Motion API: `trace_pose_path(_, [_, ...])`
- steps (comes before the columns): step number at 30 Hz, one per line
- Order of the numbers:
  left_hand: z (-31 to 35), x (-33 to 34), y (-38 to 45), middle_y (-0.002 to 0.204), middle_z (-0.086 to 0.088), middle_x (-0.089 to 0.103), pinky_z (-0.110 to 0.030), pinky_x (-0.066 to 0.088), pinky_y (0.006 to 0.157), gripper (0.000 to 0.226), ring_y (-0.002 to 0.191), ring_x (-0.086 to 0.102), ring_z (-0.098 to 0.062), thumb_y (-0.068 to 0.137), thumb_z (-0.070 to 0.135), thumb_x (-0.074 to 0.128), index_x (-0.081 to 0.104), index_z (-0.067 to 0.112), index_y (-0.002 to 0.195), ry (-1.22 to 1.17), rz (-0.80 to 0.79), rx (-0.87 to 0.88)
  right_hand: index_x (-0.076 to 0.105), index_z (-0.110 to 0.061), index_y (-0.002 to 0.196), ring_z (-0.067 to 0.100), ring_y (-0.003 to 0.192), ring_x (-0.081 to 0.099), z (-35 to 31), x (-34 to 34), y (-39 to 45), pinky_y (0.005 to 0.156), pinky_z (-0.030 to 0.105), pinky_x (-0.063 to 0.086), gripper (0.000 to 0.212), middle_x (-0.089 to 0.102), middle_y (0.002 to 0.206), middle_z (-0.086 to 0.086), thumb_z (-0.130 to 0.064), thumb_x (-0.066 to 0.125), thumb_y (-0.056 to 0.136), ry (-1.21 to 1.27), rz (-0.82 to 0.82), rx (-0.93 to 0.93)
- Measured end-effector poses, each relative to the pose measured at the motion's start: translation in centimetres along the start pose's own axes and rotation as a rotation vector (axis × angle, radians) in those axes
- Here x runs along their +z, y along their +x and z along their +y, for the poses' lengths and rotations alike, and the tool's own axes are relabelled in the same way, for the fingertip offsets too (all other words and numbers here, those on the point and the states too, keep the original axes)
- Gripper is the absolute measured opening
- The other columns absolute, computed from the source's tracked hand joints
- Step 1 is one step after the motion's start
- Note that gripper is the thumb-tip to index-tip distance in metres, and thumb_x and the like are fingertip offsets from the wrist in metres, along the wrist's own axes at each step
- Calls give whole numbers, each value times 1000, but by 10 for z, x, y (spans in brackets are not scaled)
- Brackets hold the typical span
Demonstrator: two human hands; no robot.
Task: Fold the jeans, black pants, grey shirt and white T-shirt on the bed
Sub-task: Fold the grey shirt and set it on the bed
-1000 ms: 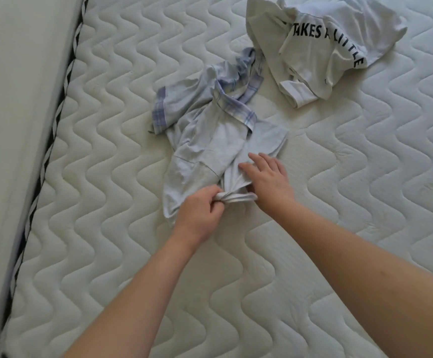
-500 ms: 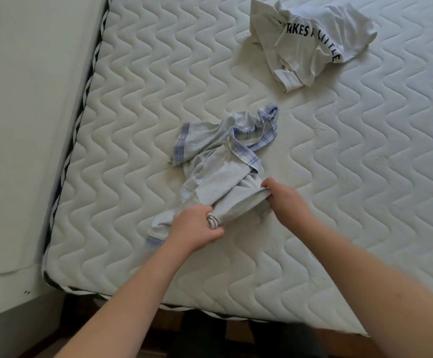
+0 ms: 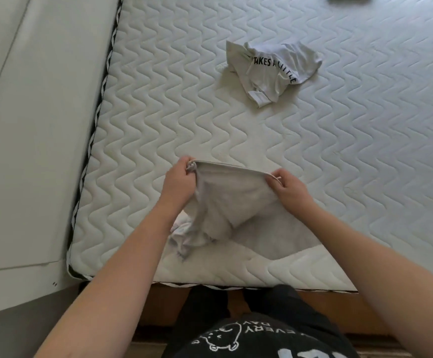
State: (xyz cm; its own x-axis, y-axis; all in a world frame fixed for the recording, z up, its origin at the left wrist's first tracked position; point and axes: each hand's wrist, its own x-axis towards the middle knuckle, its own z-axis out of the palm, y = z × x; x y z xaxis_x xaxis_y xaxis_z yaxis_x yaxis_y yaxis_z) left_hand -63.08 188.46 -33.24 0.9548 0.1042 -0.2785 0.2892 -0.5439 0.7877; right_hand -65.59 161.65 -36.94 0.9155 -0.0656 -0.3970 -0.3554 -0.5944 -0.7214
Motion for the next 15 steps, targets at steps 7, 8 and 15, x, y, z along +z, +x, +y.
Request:
trace_pose_path(7, [44,-32,3,64,-2,37,-18,23,44,27,51,32,-14,86,4,33,54,21,84,-324,-127,-114,68,-23,99,22,94,62,0,-45,-14,71,28,42,31,69,97,2,-44,75,78,-756,-368,-143])
trace_pose_path(8, [47,-36,1,61,1,35,-19,23,45,24,49,30,-12,85,5,35,50,22,78,-326,-152,-115,68,-19,101,25,96,63,4,-45,-16,70,27,39,31,69,100,6,-43,71,82,-837,-352,-88])
trace_pose_path(15, [50,-73,3,71,8,47,-25,36,59,33,64,43,-9,72,44,73,49,22,78,69,-254,182,60,-17,85,31,95,61,21,-71,-37,72,34,43,26,65,96,11,-37,48,97,-654,-61,64])
